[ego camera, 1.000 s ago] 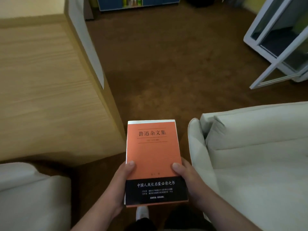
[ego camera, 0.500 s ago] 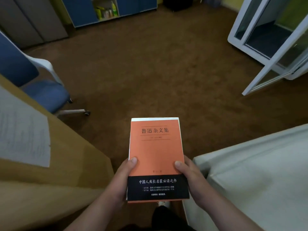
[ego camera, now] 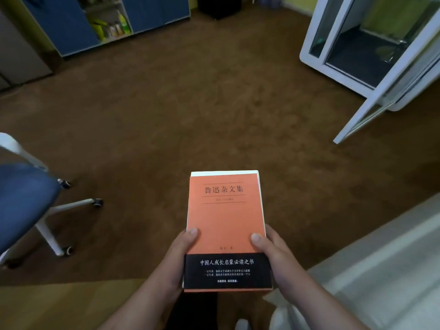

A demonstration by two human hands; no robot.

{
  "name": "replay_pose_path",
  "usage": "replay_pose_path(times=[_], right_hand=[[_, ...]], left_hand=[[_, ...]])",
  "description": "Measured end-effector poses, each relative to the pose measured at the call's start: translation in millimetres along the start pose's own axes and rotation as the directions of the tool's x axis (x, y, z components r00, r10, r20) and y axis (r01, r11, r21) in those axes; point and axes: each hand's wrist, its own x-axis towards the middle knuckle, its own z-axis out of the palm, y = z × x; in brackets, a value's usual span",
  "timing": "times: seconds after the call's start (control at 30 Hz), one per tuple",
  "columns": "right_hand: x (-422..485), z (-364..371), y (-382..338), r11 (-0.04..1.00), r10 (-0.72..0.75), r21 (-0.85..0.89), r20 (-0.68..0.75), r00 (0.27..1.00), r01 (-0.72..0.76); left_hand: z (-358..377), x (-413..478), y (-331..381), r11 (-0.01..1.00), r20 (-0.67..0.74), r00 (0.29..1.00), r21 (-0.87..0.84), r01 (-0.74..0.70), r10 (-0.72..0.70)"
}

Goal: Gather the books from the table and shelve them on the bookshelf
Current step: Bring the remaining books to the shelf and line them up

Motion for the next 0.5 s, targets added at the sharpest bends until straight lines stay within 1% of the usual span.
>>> replay_pose_path(times=[0.07,0.17,0.23,0.37,0.5], right_hand=[[34.5,13.4,-17.6,1.000,0.010,0.000,-0.018,1.000,-0.010],[89.7,40.4,-47.6,1.000,-0.002,0.001,-0.055,0.998,0.002],[124.7,61.0,-67.4,1.000,0.014,0.009,-0.053,0.998,-0.014],[184.8,100.6,-104.7,0.999,0.036,-0.031,-0.016,0.999,-0.036],[238.1,141.4,-140.7,0.994,0.058,-0.098,0.052,0.997,-0.052]], left_hand=[[-15.7,28.1,27.0,1.000,-0.006,1.000,-0.004,0.030,-0.030],[-43.8,66.7,73.7,0.997,-0.005,0.998,-0.055,0.061,-0.062],[-64.5,88.2,104.9,0.995,-0.009,0.998,-0.078,0.064,-0.065],[-107.9,121.3,158.0,0.999,-0.035,0.999,-0.042,0.029,-0.030],[-145.5,139.4,195.9,0.991,-0.076,0.997,-0.129,-0.041,0.031]])
